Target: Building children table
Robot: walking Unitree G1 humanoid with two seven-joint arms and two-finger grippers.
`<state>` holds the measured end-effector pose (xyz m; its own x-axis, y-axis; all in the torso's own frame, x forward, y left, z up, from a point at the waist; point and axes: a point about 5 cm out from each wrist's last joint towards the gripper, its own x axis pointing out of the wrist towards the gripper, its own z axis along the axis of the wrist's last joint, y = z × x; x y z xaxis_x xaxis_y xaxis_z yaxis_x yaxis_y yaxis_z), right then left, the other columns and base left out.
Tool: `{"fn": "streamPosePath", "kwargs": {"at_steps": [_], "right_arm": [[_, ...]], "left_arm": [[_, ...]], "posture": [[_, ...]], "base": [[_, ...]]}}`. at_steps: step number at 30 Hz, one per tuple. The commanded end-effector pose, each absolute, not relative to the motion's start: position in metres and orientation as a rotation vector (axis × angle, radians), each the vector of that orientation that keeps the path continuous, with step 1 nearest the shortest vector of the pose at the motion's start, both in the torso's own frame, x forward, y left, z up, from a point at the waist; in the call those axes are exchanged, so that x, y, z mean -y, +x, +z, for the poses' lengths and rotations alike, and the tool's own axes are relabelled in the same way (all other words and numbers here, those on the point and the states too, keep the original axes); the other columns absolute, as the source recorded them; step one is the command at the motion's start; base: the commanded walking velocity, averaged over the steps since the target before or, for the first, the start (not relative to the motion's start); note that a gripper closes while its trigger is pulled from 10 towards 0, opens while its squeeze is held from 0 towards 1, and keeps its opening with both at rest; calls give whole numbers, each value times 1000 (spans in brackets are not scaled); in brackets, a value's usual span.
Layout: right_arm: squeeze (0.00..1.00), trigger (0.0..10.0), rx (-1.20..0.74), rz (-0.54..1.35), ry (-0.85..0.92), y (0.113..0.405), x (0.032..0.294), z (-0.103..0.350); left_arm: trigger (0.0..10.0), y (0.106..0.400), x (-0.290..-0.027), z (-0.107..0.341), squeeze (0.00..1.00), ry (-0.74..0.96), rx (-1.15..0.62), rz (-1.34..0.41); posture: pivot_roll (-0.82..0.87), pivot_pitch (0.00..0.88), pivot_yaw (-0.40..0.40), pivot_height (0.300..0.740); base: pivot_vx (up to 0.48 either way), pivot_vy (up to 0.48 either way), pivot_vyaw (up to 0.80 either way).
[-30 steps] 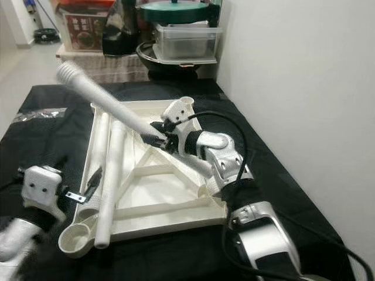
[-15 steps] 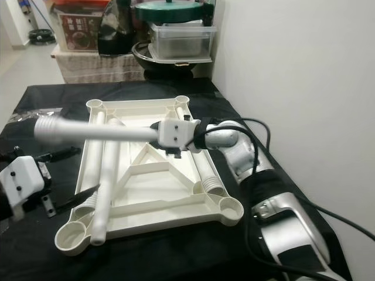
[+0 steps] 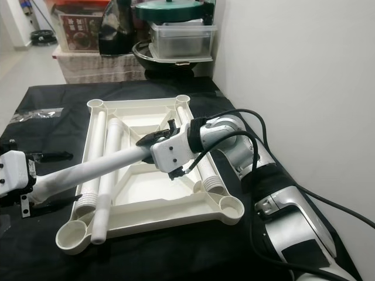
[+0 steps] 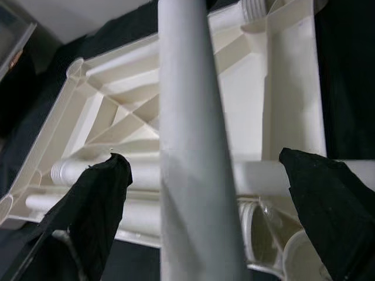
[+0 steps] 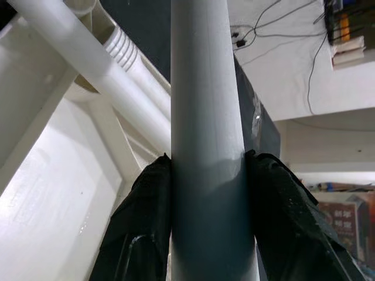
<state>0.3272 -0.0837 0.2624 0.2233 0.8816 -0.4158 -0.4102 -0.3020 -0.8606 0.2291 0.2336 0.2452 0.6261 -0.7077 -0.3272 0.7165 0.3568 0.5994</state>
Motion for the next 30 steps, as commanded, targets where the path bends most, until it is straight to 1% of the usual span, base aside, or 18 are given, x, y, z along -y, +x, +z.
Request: {"fn": "streamPosePath", "kwargs": {"at_steps": [1, 2, 3, 4, 5, 7, 10, 11, 12, 14, 15, 24, 28, 30], "right_arm": [[0, 0, 558, 1397, -1318, 324, 79, 269], [0, 0, 584, 1397, -1309, 322, 77, 271], [0, 0, 584, 1397, -1309, 322, 77, 271], [0, 0, 606, 1394, -1302, 321, 75, 273], [0, 0, 606, 1394, -1302, 321, 75, 273], [0, 0, 649, 1389, -1299, 319, 72, 278], [0, 0, 662, 1390, -1300, 318, 71, 280], [0, 0, 672, 1392, -1302, 317, 70, 281], [0, 0, 679, 1394, -1304, 317, 70, 281], [0, 0, 684, 1396, -1305, 317, 69, 282], [0, 0, 687, 1398, -1306, 316, 69, 282], [0, 0, 706, 1385, -1293, 315, 67, 284], [0, 0, 704, 1372, -1283, 316, 67, 285], [0, 0, 668, 1277, -1225, 326, 68, 287]], "left_arm": [[10000, 231, -237, 242, 0, 802, -61, -933], [10000, 232, -241, 231, 0, 769, -126, -939], [10000, 232, -241, 231, 0, 769, -126, -939], [10000, 233, -243, 221, 0, 723, -189, -945], [10000, 233, -243, 221, 0, 723, -189, -945], [10000, 234, -247, 204, 0, 660, -296, -943], [10000, 235, -249, 200, 0, 647, -323, -945], [10000, 237, -250, 197, 0, 617, -352, -942], [9098, 240, -251, 193, 0, 598, -379, -939], [9098, 241, -252, 190, 0, 587, -396, -937], [0, 242, -252, 188, 0, 572, -414, -947], [0, 245, -244, 181, 0, 530, -444, -1002], [0, 251, -242, 181, 0, 510, -438, -969], [0, 257, -248, 179, 0, 488, -457, -903]], "posture": [[1, 0, -15, 740], [-4, 0, -7, 740], [-4, 0, -7, 740], [-7, 0, -5, 740], [-7, 0, -5, 740], [-11, 0, 3, 740], [-11, 0, 4, 740], [-12, 0, 6, 740], [-14, 0, 11, 740], [-14, 0, 11, 740], [-17, 0, 17, 740], [-26, 0, 27, 740], [-27, 0, 25, 740], [-26, 0, 28, 740]], "base": [[0, 0, 0], [0, 0, 0], [0, 0, 0], [0, 0, 0], [0, 0, 0], [0, 0, 0], [0, 0, 0], [0, 0, 0], [0, 0, 0], [0, 0, 0], [0, 0, 0], [0, 0, 0], [0, 0, 0], [0, 0, 0]]}}
